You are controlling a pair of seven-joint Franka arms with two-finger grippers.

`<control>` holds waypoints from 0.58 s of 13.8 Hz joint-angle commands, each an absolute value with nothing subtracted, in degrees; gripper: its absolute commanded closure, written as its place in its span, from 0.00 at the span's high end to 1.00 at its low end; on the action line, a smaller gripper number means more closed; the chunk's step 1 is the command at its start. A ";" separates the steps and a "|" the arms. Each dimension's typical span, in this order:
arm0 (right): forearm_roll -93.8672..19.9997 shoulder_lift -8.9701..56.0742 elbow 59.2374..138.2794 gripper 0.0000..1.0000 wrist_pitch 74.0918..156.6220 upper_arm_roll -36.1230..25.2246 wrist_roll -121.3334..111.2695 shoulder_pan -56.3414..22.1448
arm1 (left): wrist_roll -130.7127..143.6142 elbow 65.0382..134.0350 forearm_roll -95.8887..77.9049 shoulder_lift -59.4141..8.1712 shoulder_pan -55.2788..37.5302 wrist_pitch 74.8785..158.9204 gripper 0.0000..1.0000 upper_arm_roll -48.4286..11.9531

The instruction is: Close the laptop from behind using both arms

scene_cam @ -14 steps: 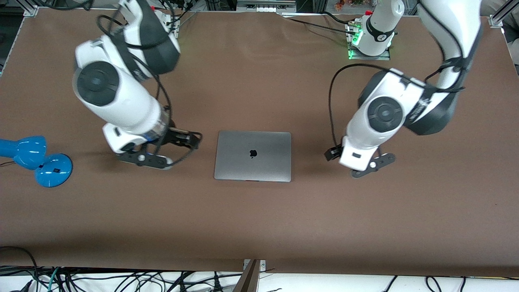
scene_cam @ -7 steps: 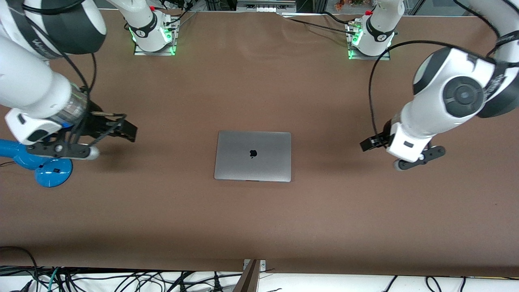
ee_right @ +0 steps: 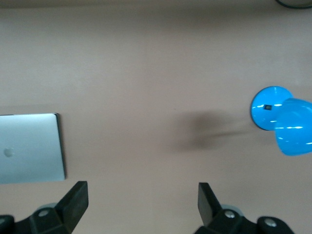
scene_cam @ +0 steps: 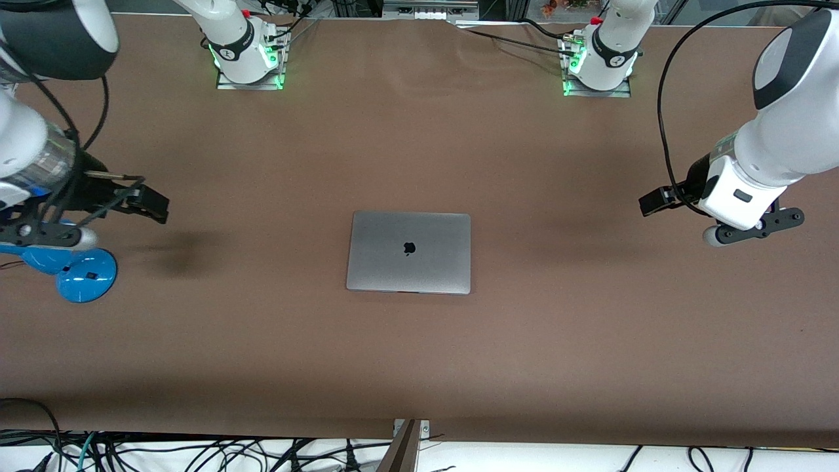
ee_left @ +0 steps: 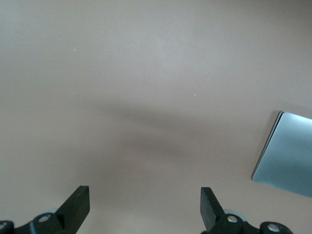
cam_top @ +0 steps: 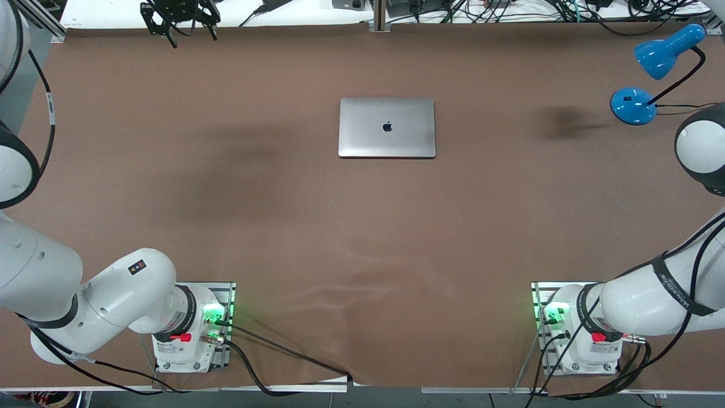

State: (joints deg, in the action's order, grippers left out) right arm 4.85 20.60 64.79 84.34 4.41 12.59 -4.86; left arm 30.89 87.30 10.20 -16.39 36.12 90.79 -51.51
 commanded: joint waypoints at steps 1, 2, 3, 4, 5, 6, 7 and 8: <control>4.75 17.93 67.41 1.00 83.41 5.45 8.62 -0.89 | 22.17 89.29 3.00 -8.28 28.23 90.09 1.00 -37.56; 2.66 17.76 67.41 1.00 82.80 5.45 8.27 0.77 | 19.80 89.56 2.55 -7.04 26.39 89.57 1.00 -34.48; 0.11 17.75 67.41 1.00 81.57 5.36 8.17 2.53 | 18.38 89.73 1.59 -5.90 23.84 88.34 1.00 -30.89; -0.87 17.75 67.50 1.00 81.30 5.36 7.91 3.51 | 17.24 89.74 0.71 -4.93 21.03 87.55 1.00 -26.76; -0.53 17.75 67.59 1.00 81.12 5.36 6.61 3.69 | 15.92 89.74 0.53 -4.31 18.48 86.58 1.00 -23.33; -0.09 17.67 67.59 1.00 81.12 5.27 5.63 3.60 | 14.26 89.74 0.44 -3.70 16.80 85.96 1.00 -20.42; -0.26 17.67 67.76 1.00 81.12 5.19 5.45 3.69 | 12.15 89.82 0.35 -3.26 15.22 85.78 1.00 -17.87; -0.44 17.58 67.94 1.00 81.12 5.19 5.36 3.69 | 10.39 89.82 -0.61 -2.90 12.59 85.52 1.00 -14.10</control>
